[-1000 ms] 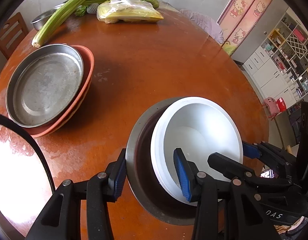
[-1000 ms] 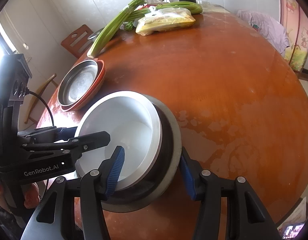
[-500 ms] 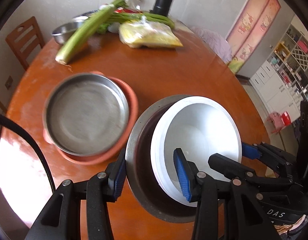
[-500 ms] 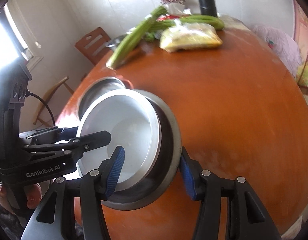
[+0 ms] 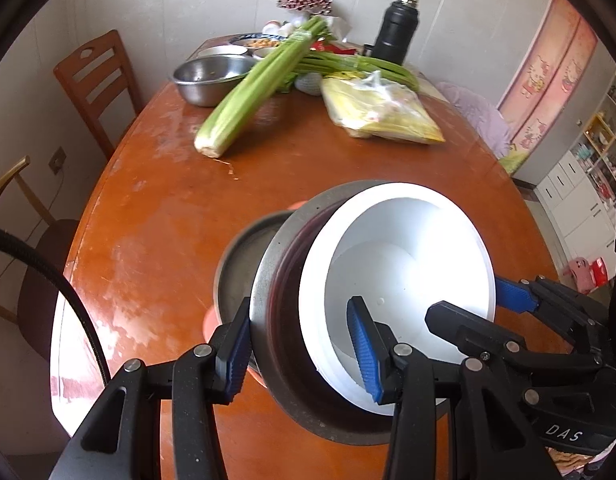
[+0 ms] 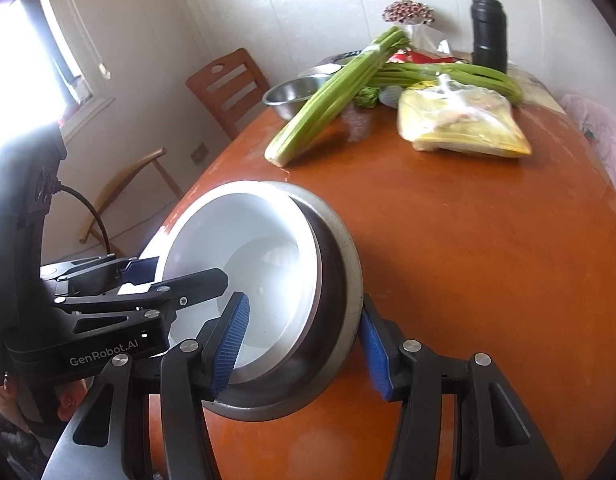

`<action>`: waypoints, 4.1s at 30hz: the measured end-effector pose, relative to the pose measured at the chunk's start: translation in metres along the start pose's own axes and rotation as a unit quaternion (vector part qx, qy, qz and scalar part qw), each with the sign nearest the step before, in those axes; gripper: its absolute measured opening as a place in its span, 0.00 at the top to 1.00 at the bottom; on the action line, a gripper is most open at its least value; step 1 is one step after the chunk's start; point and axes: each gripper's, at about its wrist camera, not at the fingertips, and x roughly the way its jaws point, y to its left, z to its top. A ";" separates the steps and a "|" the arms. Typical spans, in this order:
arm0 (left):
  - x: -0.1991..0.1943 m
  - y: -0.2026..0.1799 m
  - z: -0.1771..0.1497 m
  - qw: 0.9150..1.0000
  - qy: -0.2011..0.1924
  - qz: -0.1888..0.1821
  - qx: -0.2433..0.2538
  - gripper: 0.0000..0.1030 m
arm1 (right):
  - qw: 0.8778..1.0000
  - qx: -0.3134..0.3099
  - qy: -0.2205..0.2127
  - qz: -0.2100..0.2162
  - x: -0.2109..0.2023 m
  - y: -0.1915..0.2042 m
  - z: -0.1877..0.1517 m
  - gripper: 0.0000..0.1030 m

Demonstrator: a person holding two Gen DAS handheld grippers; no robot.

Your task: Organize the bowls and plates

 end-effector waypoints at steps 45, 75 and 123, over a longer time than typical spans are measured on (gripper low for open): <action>0.022 0.023 0.000 1.000 0.001 0.019 0.000 0.55 | 0.999 0.003 0.028 -0.036 0.036 -0.006 0.007 0.46; -0.033 -0.020 -0.097 0.996 -0.058 0.065 -0.019 0.47 | 0.993 -0.063 -0.079 -0.064 -0.056 0.021 -0.085 0.37; -0.056 -0.033 -0.167 0.995 -0.078 0.056 0.007 0.47 | 0.993 -0.054 -0.074 -0.078 -0.065 0.049 -0.153 0.37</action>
